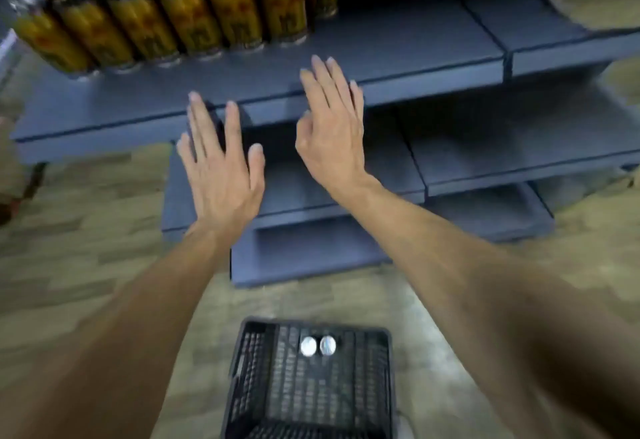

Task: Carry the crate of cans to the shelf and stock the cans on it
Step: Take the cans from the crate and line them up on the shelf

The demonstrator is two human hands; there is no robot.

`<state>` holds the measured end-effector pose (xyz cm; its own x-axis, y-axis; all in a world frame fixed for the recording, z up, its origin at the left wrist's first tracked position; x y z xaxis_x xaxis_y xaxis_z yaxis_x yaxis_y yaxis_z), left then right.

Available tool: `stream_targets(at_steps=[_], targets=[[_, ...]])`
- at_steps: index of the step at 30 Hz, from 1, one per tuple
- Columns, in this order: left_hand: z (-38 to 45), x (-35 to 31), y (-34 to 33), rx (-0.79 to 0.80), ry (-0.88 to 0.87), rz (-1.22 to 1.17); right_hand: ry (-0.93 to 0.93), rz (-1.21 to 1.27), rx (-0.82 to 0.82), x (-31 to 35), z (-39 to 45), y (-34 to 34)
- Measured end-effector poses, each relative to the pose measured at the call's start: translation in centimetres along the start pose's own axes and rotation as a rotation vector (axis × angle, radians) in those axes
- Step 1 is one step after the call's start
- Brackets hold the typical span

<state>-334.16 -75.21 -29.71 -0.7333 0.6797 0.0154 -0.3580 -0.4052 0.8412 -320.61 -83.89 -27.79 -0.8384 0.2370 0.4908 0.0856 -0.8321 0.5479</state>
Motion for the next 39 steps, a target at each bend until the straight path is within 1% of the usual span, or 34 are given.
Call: stream_targets(at_steps=[2, 6, 8, 10, 11, 13, 16, 19, 22, 25, 28, 30, 33, 35, 39], targets=[[-3.7, 1.0, -0.3, 0.042, 0.029, 0.024, 0.004, 0.019, 0.055, 1.5, -5.7, -0.4], [-14.0, 2.8, -3.5, 0.227, 0.033, 0.028, -0.137, 0.053, 0.15, 2.3, -16.8, -2.4], [-18.5, 3.9, -5.8, 0.349, 0.048, 0.028, -0.216, 0.035, 0.197, 1.8, -21.6, -3.9], [-23.0, 5.0, -8.4, 0.505, 0.057, 0.032, -0.319, 0.018, 0.281, 1.0, -26.4, -5.3], [-25.1, 5.4, -9.7, 0.583, 0.061, 0.042, -0.387, 0.019, 0.34, 0.3, -28.8, -6.0], [-29.2, 6.0, -12.0, 0.735, 0.07, 0.047, -0.55, 0.028, 0.529, -1.2, -34.1, -7.5], [-34.1, 6.2, -15.1, 0.863, 0.079, 0.038, -0.717, -0.015, 0.804, -2.7, -41.7, -8.6], [-38.7, 6.5, -17.7, 0.965, 0.086, 0.028, -0.783, -0.072, 0.973, -3.5, -48.3, -9.3], [-42.3, 6.3, -20.7, 1.023, 0.11, 0.001, -0.845, -0.121, 1.07, -5.0, -53.8, -11.0], [-45.5, 5.4, -24.3, 1.113, 0.138, -0.011, -0.853, -0.13, 1.138, -7.3, -57.8, -13.8], [-48.8, 4.4, -28.2, 1.207, 0.205, -0.011, -0.788, -0.191, 1.21, -10.5, -61.1, -17.3], [-51.5, 4.3, -30.4, 1.248, 0.232, -0.032, -0.776, -0.246, 1.265, -12.4, -64.0, -19.2], [-54.7, 4.8, -33.2, 1.274, 0.21, -0.042, -0.776, -0.261, 1.335, -14.5, -67.5, -22.1], [-56.0, 5.1, -35.2, 1.262, 0.208, -0.056, -0.772, -0.281, 1.336, -16.3, -68.9, -23.7], [-60.0, 6.5, -37.4, 1.317, 0.273, -0.081, -0.749, -0.291, 1.378, -17.9, -71.7, -26.6]])
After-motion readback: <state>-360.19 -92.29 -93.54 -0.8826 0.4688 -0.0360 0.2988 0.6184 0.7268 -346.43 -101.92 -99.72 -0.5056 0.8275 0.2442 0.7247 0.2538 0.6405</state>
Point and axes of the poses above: each hand's wrist, its own z-axis towards the middle knuckle, its own y-axis out of the back of the hand, x = y × z, the point moved 5 cm from there along z, towards the middle knuckle, and after that the axes turned 6 degrees about z, right-handed, at the moved point
